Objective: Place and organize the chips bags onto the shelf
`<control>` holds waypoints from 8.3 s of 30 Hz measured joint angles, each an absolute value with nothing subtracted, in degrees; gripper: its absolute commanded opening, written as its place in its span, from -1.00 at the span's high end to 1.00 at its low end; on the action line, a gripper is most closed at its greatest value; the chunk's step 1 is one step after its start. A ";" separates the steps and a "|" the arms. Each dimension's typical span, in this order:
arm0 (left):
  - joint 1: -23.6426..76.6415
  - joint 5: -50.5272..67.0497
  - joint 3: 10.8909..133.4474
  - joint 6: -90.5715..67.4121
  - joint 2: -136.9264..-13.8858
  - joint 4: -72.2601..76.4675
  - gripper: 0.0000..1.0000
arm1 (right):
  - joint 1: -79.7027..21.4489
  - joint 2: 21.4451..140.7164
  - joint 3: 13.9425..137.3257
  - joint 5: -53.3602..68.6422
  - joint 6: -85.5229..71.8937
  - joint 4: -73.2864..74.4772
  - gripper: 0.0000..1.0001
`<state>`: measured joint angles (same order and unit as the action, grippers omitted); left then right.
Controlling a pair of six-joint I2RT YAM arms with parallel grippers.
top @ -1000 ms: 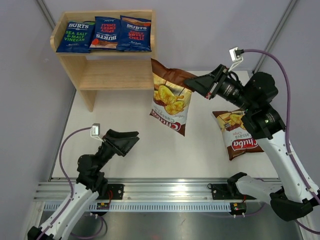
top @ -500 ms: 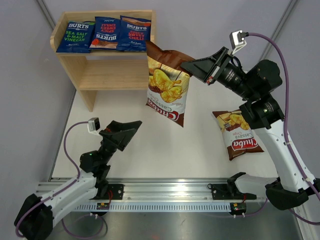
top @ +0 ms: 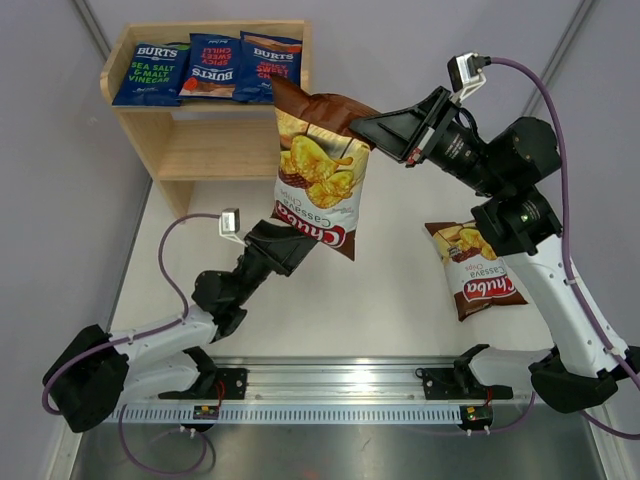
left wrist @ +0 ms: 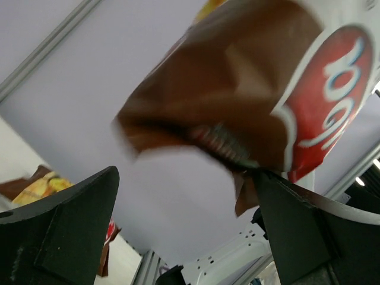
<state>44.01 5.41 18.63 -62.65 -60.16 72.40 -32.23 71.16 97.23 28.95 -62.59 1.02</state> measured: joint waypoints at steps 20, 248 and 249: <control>50.83 10.46 29.76 -52.62 -60.27 71.66 -0.98 | -32.27 69.41 92.53 28.91 -69.52 -9.58 1.00; -6.22 -12.10 52.99 -75.44 -75.11 4.60 -0.98 | -39.38 30.55 50.57 -8.12 -36.99 6.70 -0.99; -6.24 -12.25 52.99 -75.24 -74.91 4.60 -0.98 | -39.38 30.61 50.57 -8.12 -36.84 6.72 -0.99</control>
<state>-6.24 -12.25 52.99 -75.24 -74.91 4.60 -39.38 30.61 50.57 -8.12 -36.84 6.72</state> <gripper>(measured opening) 0.988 0.993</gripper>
